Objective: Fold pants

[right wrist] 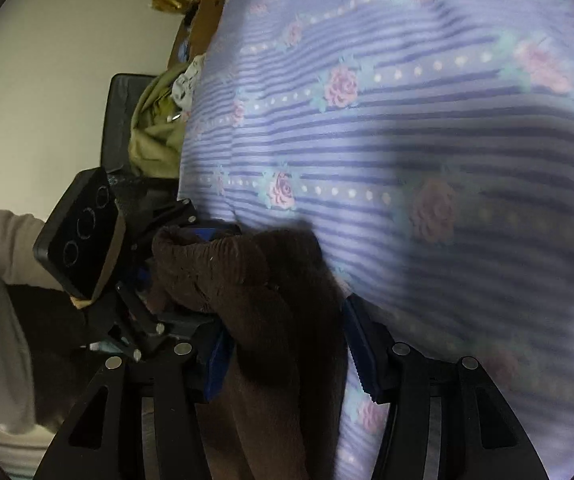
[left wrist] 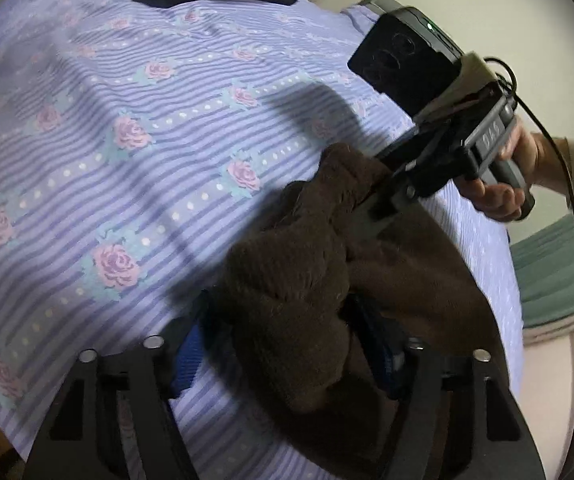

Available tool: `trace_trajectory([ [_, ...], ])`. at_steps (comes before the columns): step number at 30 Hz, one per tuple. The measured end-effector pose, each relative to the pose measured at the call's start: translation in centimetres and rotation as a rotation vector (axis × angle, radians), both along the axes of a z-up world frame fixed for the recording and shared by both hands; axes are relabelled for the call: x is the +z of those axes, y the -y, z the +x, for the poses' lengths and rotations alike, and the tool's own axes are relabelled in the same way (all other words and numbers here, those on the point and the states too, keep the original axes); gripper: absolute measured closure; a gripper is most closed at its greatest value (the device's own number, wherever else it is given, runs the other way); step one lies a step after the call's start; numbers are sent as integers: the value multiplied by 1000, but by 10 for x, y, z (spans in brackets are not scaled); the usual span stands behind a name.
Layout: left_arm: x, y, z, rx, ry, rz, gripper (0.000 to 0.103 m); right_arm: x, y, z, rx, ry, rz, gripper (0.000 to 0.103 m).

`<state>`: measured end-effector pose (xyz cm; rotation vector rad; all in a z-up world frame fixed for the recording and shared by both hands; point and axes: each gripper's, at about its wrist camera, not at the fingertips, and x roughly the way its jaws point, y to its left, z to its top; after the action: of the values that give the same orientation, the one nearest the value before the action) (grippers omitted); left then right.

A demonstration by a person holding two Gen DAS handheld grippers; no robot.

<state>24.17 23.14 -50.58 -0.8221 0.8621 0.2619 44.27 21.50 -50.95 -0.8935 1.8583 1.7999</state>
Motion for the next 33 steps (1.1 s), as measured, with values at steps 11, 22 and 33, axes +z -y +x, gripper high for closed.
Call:
trace_trajectory([
  [11,95,27,-16,-101,101,112,66,110,44,-25,78,118,233,81],
  [22,217,197,-12,-394,228,461,66,269,224,-50,144,438,503,82],
  [33,180,381,-2,-648,241,589,65,240,427,-69,101,671,491,82],
])
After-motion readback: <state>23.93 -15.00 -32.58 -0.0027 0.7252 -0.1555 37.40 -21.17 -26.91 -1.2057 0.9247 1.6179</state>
